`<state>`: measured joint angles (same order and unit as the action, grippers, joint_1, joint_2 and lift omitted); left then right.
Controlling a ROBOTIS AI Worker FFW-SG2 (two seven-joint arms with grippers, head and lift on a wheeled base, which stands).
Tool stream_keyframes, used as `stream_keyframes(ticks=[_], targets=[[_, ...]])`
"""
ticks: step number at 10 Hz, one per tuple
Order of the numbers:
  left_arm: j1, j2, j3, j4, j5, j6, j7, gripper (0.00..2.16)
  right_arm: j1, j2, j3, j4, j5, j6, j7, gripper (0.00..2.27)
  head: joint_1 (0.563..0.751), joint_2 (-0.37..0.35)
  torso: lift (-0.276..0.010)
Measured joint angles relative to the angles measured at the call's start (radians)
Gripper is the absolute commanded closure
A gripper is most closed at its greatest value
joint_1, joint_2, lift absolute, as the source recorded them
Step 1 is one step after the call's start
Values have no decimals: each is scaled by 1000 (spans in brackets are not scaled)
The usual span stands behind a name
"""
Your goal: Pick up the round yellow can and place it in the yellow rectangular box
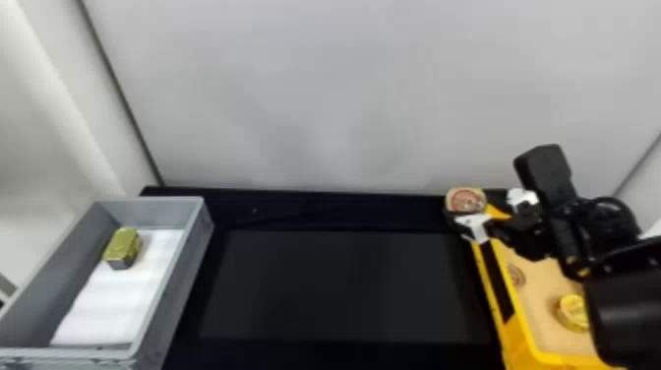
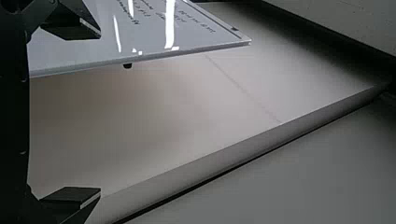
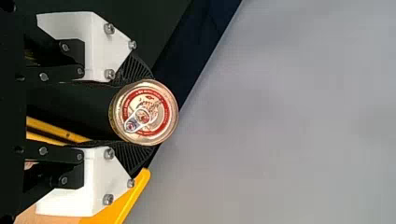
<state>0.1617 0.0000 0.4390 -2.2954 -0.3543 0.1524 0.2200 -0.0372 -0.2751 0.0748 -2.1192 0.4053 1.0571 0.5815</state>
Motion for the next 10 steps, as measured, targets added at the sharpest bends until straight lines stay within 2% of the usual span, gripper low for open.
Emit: stream_keyframes(ticks=[5,10], targets=[[1,0,11,-5,1,-3,-2,98,19,-3,-131,-38,147,7,57,737,694,14,-60],[1,0,11,-6,2,-4,-2,98,59,-7,-326,-26,194,-35,63,737,694,14,-60]])
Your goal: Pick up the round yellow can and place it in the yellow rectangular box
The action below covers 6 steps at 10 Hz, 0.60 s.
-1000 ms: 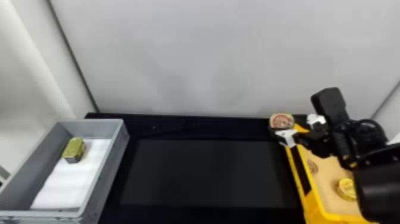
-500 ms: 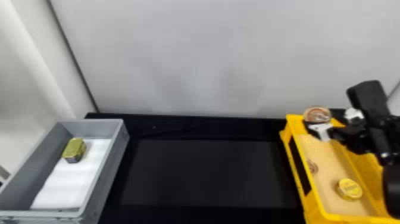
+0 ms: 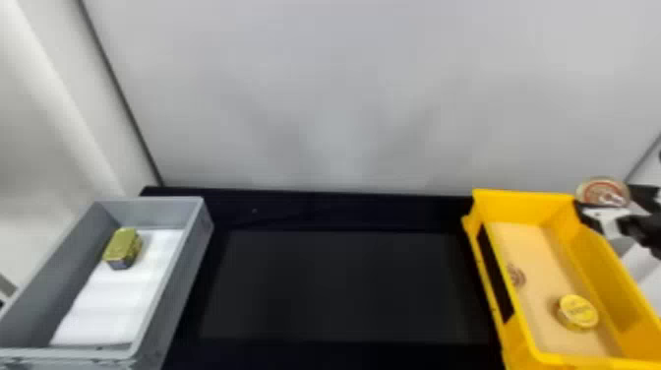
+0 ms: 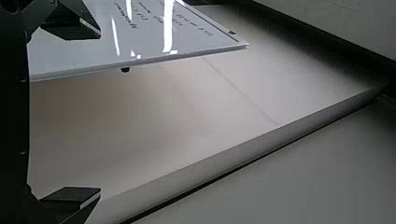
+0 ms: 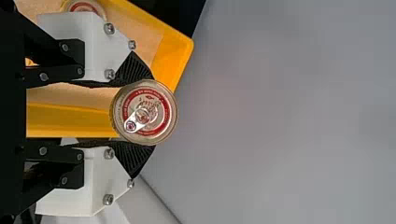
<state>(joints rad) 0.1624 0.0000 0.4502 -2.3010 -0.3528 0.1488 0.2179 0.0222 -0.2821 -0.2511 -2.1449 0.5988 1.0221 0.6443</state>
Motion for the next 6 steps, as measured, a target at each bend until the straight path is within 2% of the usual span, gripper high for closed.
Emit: stream_keyframes(ticks=[6], targets=[[3,0,3,-3,0,0,0,98,55,36,-115,84,-20,-62,-8,737,694,14,-60]])
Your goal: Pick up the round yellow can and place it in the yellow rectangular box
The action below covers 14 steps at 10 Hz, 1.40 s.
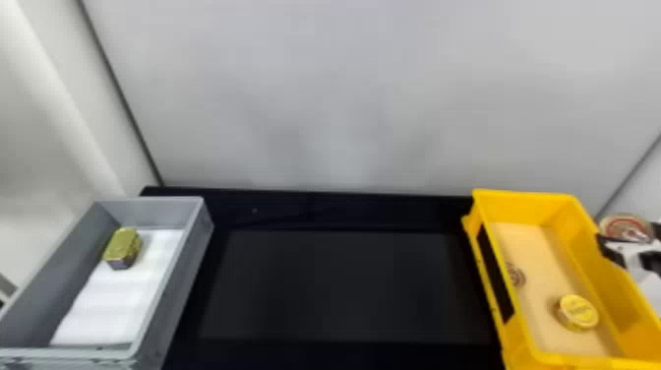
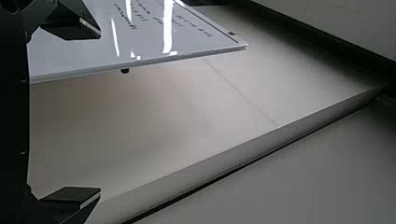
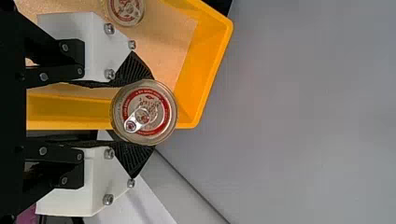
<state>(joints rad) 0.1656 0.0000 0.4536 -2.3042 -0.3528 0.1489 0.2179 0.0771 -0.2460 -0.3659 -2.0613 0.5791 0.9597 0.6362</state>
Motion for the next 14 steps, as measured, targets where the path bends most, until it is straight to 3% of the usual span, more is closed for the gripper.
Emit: stream_keyframes(ticks=[3,9,14], targets=[[0,0,-2,0,0,1,0,98,4,0,-38,29,-14,-10,1,737,694,14,-60],[-1,0,-11,0,0,2,1,98,-29,-1,-6,226,-62,-59,-8,737,694,14,-60],[-1,0,-14,2,0,1,1,98,-38,-2,-3,235,-80,-63,-2,364,694,14,-60]])
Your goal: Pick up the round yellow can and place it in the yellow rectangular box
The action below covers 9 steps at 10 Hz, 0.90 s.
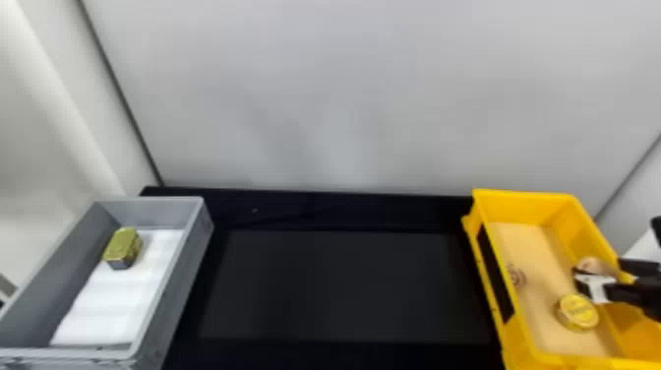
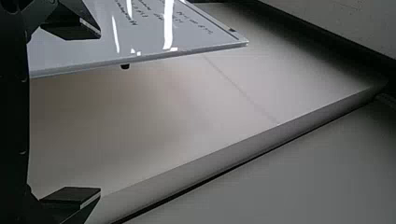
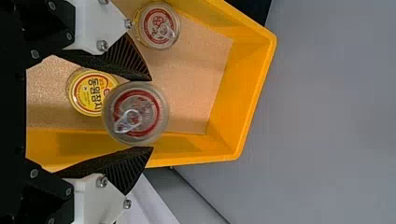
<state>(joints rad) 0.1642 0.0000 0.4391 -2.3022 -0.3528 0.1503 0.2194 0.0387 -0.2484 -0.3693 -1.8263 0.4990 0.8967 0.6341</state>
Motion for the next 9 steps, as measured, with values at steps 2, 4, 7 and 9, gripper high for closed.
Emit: stream_keyframes(ticks=[2,4,7,9], targets=[[0,0,0,1,0,0,0,98,0,0,0,-1,-6,-3,3,363,694,14,-60],[0,0,0,1,0,0,0,98,0,-1,1,-2,-8,-4,4,360,694,14,-60],[0,0,1,1,0,0,0,98,-5,-1,10,-48,-9,-7,-3,233,694,14,-60],[-1,0,2,2,0,0,0,96,-34,-2,11,-134,-9,-17,-12,211,694,14,-60]])
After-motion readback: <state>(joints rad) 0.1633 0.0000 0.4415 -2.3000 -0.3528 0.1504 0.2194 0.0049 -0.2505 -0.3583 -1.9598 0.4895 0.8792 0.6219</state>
